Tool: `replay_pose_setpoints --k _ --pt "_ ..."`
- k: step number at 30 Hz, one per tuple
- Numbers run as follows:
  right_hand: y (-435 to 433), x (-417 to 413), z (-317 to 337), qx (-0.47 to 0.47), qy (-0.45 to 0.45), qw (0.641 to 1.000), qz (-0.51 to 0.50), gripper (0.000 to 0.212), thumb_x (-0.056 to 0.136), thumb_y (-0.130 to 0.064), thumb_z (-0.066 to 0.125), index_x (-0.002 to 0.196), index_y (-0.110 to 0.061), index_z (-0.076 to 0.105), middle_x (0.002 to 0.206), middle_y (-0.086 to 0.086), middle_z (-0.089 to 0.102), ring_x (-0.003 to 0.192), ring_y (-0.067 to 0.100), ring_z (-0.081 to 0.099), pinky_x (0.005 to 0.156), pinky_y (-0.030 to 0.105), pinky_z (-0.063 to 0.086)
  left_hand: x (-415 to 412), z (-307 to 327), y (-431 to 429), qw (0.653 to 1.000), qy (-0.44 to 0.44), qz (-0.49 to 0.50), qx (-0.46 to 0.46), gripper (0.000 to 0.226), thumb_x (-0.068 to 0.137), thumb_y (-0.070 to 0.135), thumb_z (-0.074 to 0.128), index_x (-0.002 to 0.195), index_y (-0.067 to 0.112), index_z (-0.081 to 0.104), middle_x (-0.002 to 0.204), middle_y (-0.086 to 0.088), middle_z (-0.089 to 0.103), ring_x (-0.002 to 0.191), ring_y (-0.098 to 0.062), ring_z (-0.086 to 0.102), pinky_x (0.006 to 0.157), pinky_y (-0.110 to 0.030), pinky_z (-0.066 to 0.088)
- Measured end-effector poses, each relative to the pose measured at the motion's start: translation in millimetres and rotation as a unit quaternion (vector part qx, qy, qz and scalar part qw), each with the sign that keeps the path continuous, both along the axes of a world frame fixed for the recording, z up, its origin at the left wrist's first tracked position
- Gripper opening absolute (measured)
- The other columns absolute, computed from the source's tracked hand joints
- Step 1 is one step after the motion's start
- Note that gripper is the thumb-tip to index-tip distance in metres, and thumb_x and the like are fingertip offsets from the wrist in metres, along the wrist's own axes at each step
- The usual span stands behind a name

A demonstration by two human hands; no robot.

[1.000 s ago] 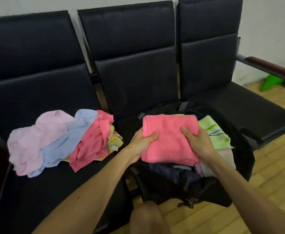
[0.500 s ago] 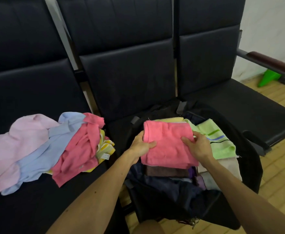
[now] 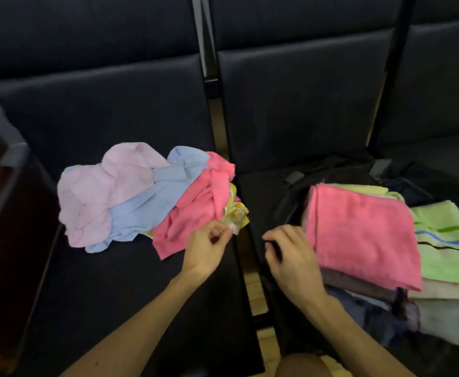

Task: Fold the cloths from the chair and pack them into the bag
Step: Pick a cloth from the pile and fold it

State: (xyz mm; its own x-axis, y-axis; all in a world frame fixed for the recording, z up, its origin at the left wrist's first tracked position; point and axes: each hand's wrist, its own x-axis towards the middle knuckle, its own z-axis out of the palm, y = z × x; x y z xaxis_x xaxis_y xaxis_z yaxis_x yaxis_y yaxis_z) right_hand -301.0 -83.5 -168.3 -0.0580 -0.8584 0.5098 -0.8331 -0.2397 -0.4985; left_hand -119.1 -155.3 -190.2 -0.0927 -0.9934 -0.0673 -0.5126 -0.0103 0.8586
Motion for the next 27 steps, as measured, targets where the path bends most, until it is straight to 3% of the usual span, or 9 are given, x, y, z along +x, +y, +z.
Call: replay_pose_setpoints --k 3,6,10,12,15,18,19,23,27 --pt "-31 49 -26 0.116 0.004 0.993 0.018 0.016 0.075 -0.006 0.070 0.085 -0.018 0.067 0.085 -0.003 0.067 0.079 0.024 0.060 0.069 0.037 0.048 51 -22 -8 0.995 -0.102 0.011 0.002 0.010 0.091 0.022 0.069 0.081 0.021 0.070 0.075 0.011 0.071 0.072 -0.005 0.065 0.073 -0.037 0.056" --pt "-57 81 -40 0.209 0.104 0.972 -0.002 0.023 0.069 -0.010 0.077 0.089 -0.019 0.071 0.093 0.001 0.070 0.086 0.028 0.063 0.067 0.041 0.052 84 -41 -14 0.979 -0.204 0.024 -0.017 0.005 0.090 0.018 0.067 0.088 0.022 0.068 0.090 0.008 0.069 0.082 -0.015 0.064 0.074 -0.040 0.056" --pt "-77 105 -51 0.306 0.174 0.935 0.045 0.045 0.083 -0.004 0.061 0.126 -0.018 0.060 0.133 0.006 0.053 0.120 0.031 0.048 0.094 0.043 0.046 107 -57 -21 0.939 -0.337 -0.016 -0.067 0.024 0.088 0.011 0.064 0.112 0.014 0.068 0.114 -0.004 0.063 0.111 -0.029 0.055 0.083 -0.044 0.052" --pt "-87 112 -56 0.369 0.167 0.913 0.057 0.052 0.089 -0.002 0.054 0.138 -0.019 0.049 0.141 0.006 0.043 0.124 0.030 0.045 0.099 0.039 0.045 113 -60 -27 0.934 -0.351 -0.029 -0.065 0.029 0.090 0.014 0.065 0.119 0.013 0.066 0.118 -0.006 0.062 0.115 -0.032 0.054 0.085 -0.046 0.051" --pt "-95 118 -61 0.388 0.157 0.906 0.055 0.059 0.089 0.004 0.049 0.143 -0.018 0.042 0.144 0.004 0.041 0.122 0.029 0.051 0.095 0.036 0.045 119 -65 -32 0.930 -0.360 -0.053 -0.057 0.024 0.090 0.012 0.065 0.114 0.011 0.068 0.109 -0.009 0.065 0.106 -0.033 0.059 0.081 -0.043 0.051" --pt "-100 117 -63 0.371 0.185 0.910 0.034 0.052 0.092 0.003 0.043 0.141 -0.017 0.044 0.142 0.003 0.046 0.122 0.027 0.053 0.094 0.035 0.044 120 -66 -34 0.914 -0.391 -0.093 -0.059 0.028 0.063 -0.004 0.082 0.086 0.008 0.072 0.078 -0.009 0.065 0.075 -0.033 0.066 0.057 -0.037 0.050" --pt "-100 118 -64 0.369 0.195 0.908 0.029 0.049 0.093 0.002 0.041 0.139 -0.016 0.045 0.140 0.004 0.048 0.121 0.027 0.053 0.093 0.035 0.044 120 -65 -33 0.907 -0.404 -0.102 -0.067 0.032 0.059 -0.007 0.081 0.086 0.007 0.072 0.078 -0.010 0.065 0.075 -0.033 0.066 0.057 -0.037 0.050" --pt "-97 118 -66 0.370 0.224 0.901 0.026 0.044 0.094 0.001 0.044 0.135 -0.014 0.050 0.140 0.003 0.047 0.123 0.024 0.051 0.095 0.033 0.044 117 -59 -25 0.880 -0.453 -0.138 -0.033 0.050 0.085 -0.004 0.059 0.133 0.008 0.050 0.128 -0.010 0.054 0.124 -0.030 0.048 0.096 -0.037 0.041" --pt "-85 119 -63 0.393 0.226 0.891 0.031 0.043 0.097 -0.004 0.046 0.139 -0.014 0.044 0.147 0.003 0.041 0.130 0.024 0.044 0.103 0.032 0.041 118 -48 -11 0.866 -0.478 -0.148 0.019 0.066 0.085 -0.004 0.061 0.144 0.008 0.035 0.145 -0.011 0.040 0.135 -0.029 0.037 0.105 -0.037 0.037"
